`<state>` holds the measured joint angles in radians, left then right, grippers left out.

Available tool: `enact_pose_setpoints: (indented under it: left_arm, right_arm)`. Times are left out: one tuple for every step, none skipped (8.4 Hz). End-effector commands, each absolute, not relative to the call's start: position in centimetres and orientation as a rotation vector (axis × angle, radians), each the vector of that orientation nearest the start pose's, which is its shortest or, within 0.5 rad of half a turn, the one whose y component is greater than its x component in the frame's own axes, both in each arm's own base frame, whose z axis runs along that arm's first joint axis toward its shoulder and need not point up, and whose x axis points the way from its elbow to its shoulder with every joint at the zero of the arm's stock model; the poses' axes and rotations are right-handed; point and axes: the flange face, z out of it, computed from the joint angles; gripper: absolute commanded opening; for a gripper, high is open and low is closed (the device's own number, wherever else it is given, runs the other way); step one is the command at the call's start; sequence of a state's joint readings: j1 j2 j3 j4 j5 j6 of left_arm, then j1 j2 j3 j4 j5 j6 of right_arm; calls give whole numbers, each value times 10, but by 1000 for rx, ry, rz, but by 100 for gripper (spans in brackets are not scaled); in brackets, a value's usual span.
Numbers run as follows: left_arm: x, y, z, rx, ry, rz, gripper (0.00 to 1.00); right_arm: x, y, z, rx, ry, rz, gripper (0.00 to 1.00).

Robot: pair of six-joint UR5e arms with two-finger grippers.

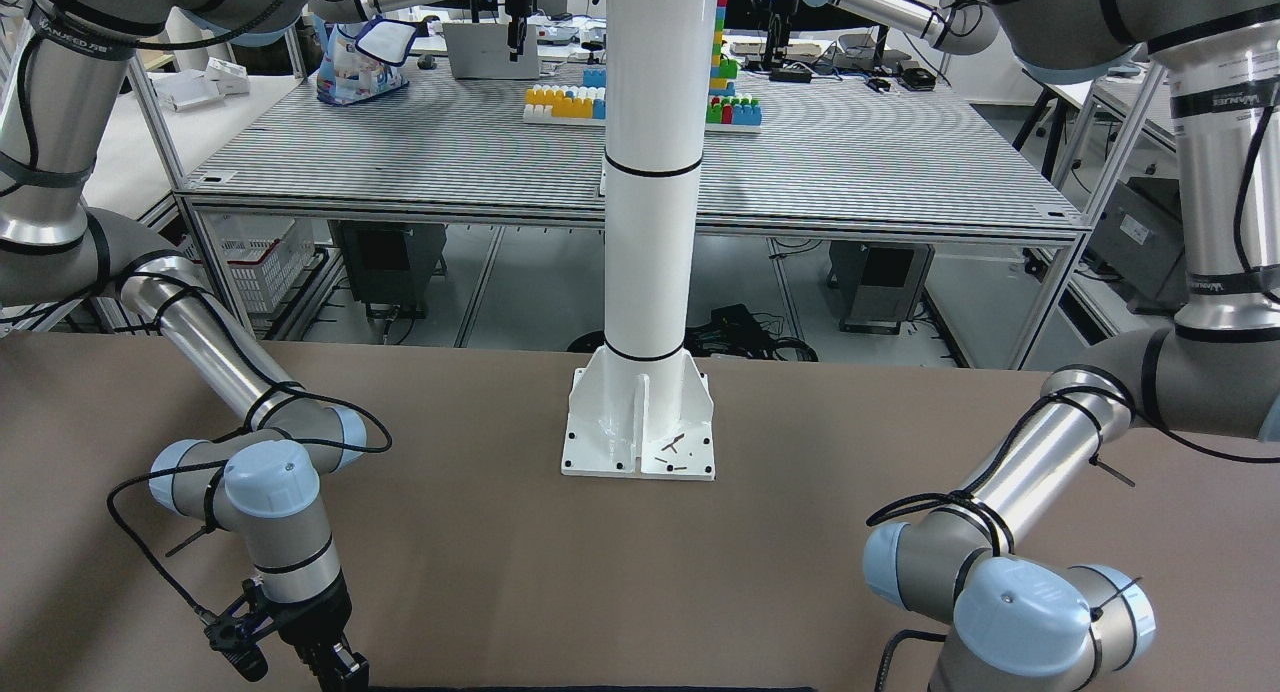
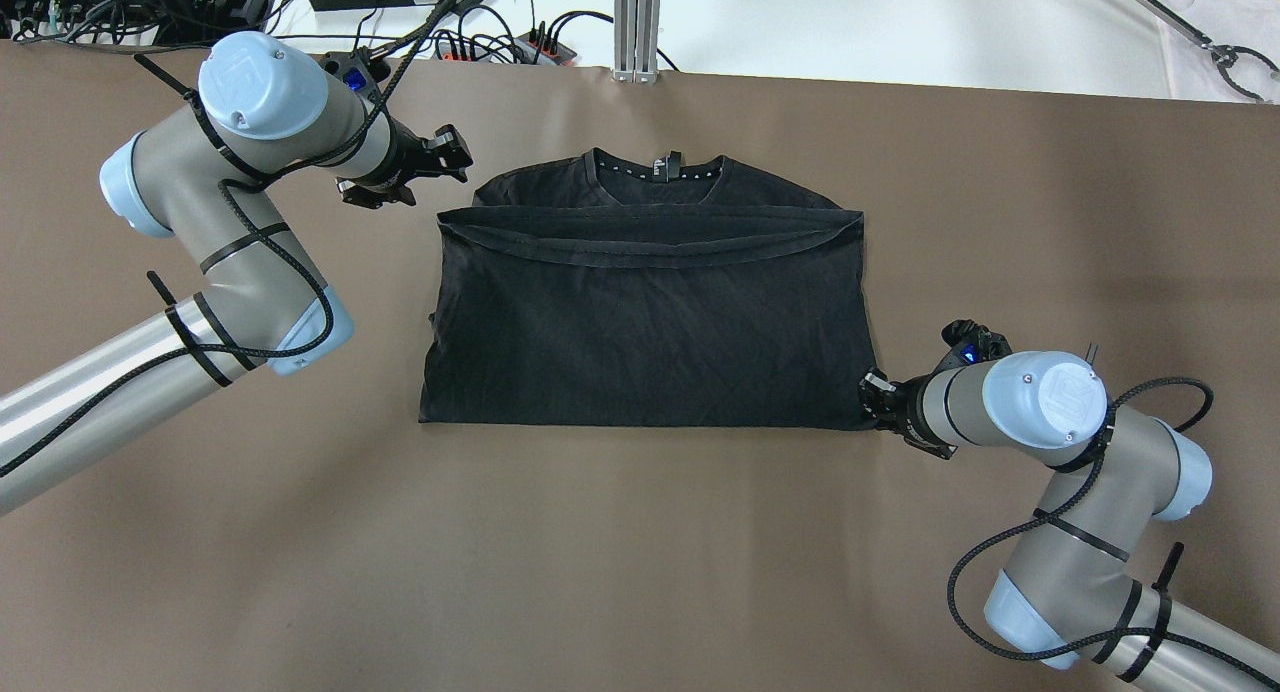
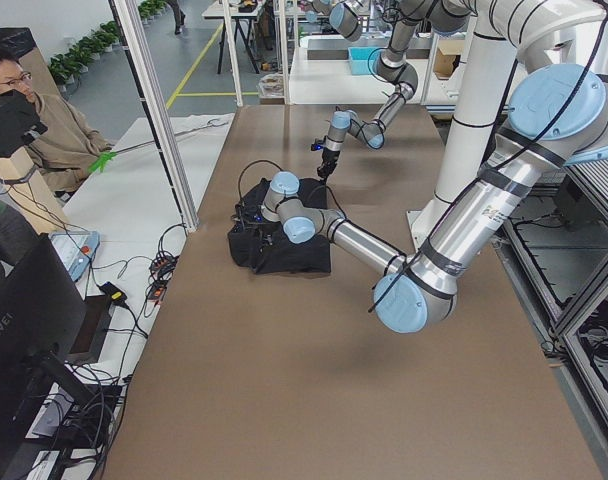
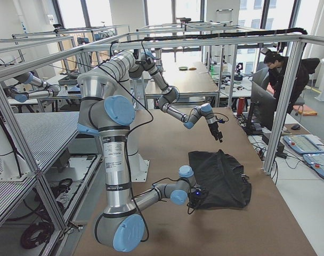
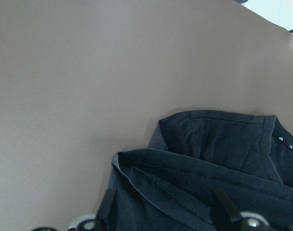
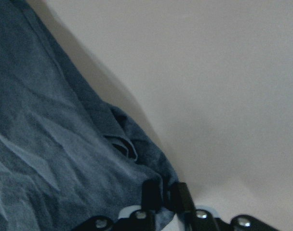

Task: Fold clothes
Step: 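Grasp the folded shirt's corner nearest the right gripper and drag it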

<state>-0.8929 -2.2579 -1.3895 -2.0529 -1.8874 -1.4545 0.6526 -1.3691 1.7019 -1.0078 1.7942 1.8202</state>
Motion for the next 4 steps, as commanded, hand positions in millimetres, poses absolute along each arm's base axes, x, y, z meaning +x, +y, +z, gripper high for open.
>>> enact_pose_setpoints:
  left_arm:
    - [388, -646, 268, 221, 1013, -555, 73]
    - [389, -646, 270, 218, 1011, -555, 73]
    - [388, -645, 273, 217, 1008, -556, 73]
    - [388, -644, 273, 215, 1008, -555, 73]
  right_arm:
    - [-401, -445, 418, -29, -968, 732, 0]
    - [-389, -434, 403, -31, -991, 721, 0]
    - [-375, -415, 388, -58, -1024, 690, 0]
    - [-366, -380, 363, -161, -1056, 604, 0]
